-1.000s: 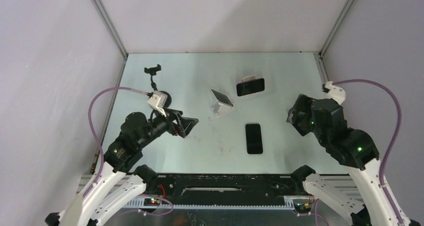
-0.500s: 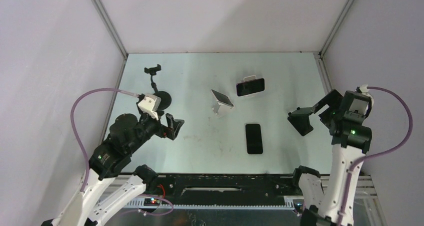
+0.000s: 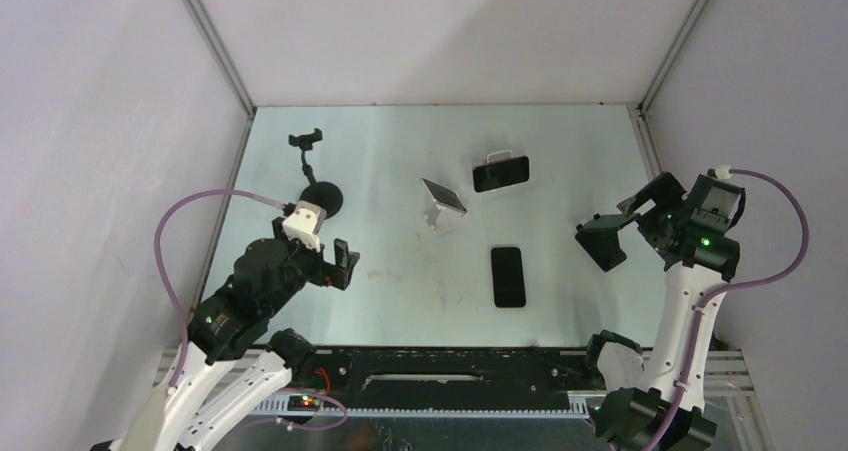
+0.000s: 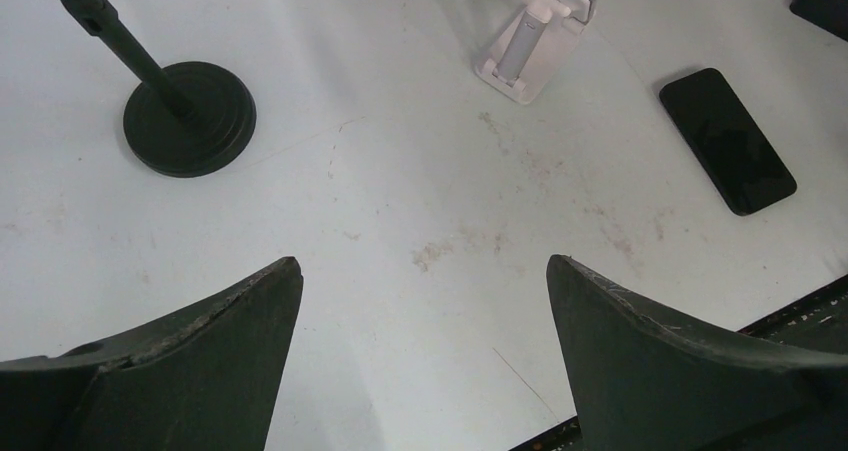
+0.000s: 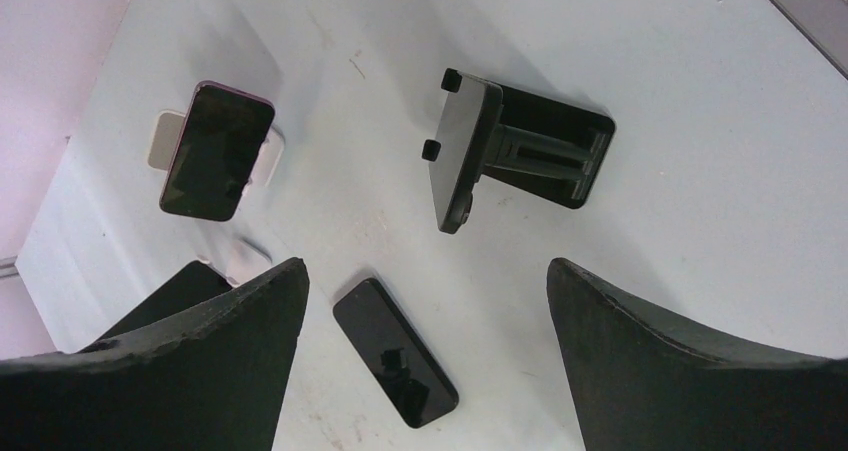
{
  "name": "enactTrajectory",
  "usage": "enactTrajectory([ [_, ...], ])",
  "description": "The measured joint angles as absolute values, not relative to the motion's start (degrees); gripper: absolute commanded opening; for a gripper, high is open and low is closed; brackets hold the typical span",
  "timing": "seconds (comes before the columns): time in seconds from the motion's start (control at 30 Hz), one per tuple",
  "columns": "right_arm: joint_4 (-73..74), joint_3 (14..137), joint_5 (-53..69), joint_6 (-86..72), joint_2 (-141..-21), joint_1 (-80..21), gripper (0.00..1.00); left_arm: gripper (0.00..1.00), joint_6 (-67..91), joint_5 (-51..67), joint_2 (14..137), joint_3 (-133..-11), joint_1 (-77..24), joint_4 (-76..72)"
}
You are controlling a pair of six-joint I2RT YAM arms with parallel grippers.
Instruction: Remove the phone from the phone stand
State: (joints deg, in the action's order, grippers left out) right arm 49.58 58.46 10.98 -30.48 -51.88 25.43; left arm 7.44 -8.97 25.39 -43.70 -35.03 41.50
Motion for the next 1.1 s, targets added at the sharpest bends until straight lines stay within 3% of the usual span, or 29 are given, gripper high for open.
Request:
enactTrajectory([
  [0.43,48.9,57.23,10.46,-28.42,-47.9,23.35,0.97,1.0,6.98,-9.82,25.39,-43.7,-35.03,41.25],
  [0.53,49.15,59.44,9.06,-27.59,-47.46,13.43,0.99,1.0,6.96,-9.85,25.43,-43.7,-35.03,41.23],
  [0.67,45.08,66.76,10.04,-23.42,-51.9,-7.16,0.99,1.0,6.98,-9.8,25.65,-43.7,-35.03,41.21],
  [0.83,31.94,68.62,22.17,-12.62,-60.6,-16.67,0.99,1.0,6.96,-9.67,24.82,-43.29,-35.05,40.88],
  [1.1,15.33,68.58,52.27,12.95,-77.65,-18.09,0.99,1.0,6.98,-9.91,23.4,-42.83,-35.05,40.36],
])
